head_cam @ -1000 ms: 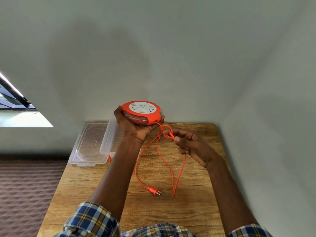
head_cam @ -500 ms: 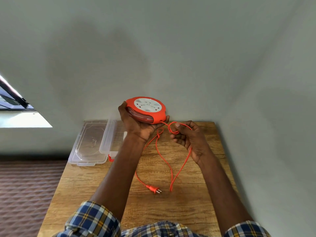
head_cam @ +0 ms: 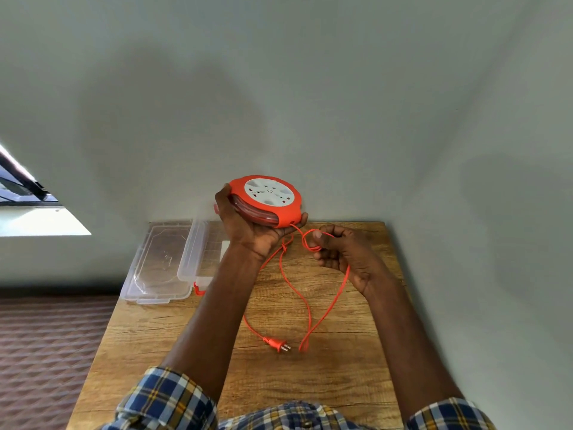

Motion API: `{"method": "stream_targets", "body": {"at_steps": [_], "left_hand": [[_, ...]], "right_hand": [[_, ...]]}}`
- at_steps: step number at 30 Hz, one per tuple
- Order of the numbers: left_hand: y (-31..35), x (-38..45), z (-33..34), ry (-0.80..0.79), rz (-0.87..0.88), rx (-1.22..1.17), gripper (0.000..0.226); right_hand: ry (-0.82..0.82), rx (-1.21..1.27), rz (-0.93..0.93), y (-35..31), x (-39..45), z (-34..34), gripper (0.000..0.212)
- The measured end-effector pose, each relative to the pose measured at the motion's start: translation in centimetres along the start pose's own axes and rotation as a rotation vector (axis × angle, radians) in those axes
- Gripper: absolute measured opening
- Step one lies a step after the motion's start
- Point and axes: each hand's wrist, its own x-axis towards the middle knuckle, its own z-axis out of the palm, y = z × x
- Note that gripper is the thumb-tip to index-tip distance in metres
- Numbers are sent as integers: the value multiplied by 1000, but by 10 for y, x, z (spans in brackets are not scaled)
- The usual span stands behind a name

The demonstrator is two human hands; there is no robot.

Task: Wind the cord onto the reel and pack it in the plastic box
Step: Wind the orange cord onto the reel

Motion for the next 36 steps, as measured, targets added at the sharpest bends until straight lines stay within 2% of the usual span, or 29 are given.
{"method": "stream_targets", "body": {"at_steps": [5,10,13,17,19,21,22,23,24,26,29,30,34,36], "left_hand": [[0,-1,3,-41,2,5,90],[5,2,-2,-94,14,-19,93],[9,3,-8,-97,21,-22,95],[20,2,-14,-104,48,-108,98],[25,1,-17,-87,85,-114,98],[27,1,-18,-58,110,-104,97],[26,0,-17,-39,119,-99,97],[25,0,-15,-17,129,-90,96],[23,-1,-13,7,140,-73,96],[19,-1,-7,48,165,-28,92],[16,-1,0,56,187,27,87],[17,-1,2,55,193,40,86],[20,-3,10,22,186,69,84],[22,-5,11,-9,146,54,86]], "right_hand": [[-103,-103,5,-1,-5,1,30],[-119,116,-1,2,-3,-6,38],[-21,156,38,4,-2,-9,34],[157,401,158,8,3,-22,32],[364,98,105,14,6,-29,28],[542,-412,-11,23,8,-30,25],[598,-610,-59,24,7,-27,17],[622,-704,-127,23,7,-21,8],[621,-744,-225,19,6,-14,25],[518,-735,-482,6,5,0,55],[362,-930,-806,-15,1,23,64],[320,-981,-820,-17,2,29,62],[207,-1015,-606,-8,-1,41,34],[162,-1125,-528,-1,2,36,33]]}}
